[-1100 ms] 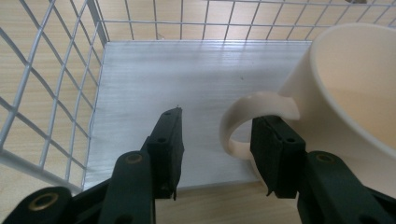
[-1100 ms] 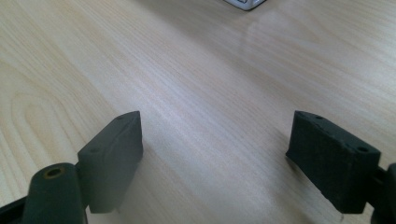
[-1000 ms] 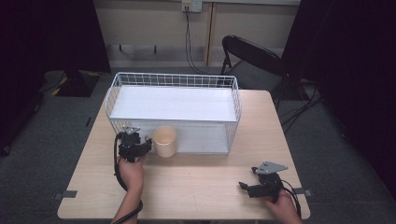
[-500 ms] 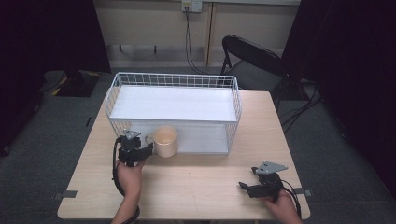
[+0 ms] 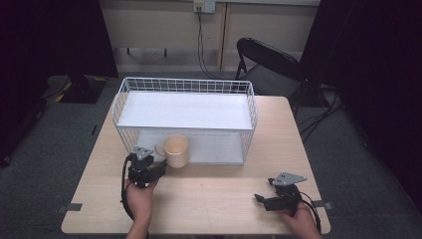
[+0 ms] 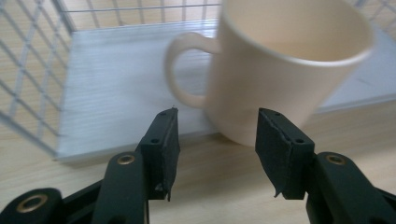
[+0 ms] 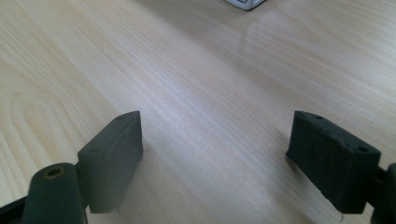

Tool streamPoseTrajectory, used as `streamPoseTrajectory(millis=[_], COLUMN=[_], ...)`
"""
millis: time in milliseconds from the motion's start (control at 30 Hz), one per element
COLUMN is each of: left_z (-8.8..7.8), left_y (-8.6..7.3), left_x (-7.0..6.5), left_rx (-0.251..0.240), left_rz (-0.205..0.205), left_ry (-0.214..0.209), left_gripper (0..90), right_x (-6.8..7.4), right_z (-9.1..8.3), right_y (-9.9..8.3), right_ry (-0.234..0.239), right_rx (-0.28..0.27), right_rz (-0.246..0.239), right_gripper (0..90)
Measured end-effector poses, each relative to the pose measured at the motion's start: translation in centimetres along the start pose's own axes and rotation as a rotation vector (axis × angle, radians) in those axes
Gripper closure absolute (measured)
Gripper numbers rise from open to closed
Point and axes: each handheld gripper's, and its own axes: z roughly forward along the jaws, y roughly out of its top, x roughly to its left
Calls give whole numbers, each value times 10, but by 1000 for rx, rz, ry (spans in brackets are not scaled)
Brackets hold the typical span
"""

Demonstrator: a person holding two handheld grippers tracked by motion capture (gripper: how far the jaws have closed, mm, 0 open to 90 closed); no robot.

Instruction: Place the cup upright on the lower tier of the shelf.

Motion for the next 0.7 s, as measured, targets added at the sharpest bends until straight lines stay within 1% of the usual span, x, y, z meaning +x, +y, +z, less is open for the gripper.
streamPoseTrajectory(millis=[100, 200, 233, 300, 400, 500, 533, 600, 700], left_z=[0, 3, 4, 7, 10, 14, 15, 19, 24], left_y=[-1, 0, 1, 3, 6, 7, 8, 8, 9], left_x=[-10, -19, -21, -26, -28, -28, -28, -28, -27], left_rx=[-5, -8, -2, -10, -10, -10, -8, -11, -7], left_rz=[23, 34, 50, 51, 53, 49, 49, 36, 30], left_ry=[-22, -45, -47, -50, -52, -41, -43, -34, -36], left_gripper=[495, 495, 498, 506, 512, 521, 528, 536, 543], right_x=[0, 0, 0, 0, 0, 0, 0, 0, 0], right_z=[0, 0, 0, 0, 0, 0, 0, 0, 0], right_y=[0, 0, 0, 0, 0, 0, 0, 0, 0], right_ry=[0, -1, 0, -2, -2, -1, -2, -2, -2], right_rx=[0, 0, 0, -1, -1, -1, -1, -1, -1], right_rz=[0, 0, 0, 0, 0, 0, -1, 0, 0], right_gripper=[173, 173, 173, 173, 173, 173, 173, 173, 173])
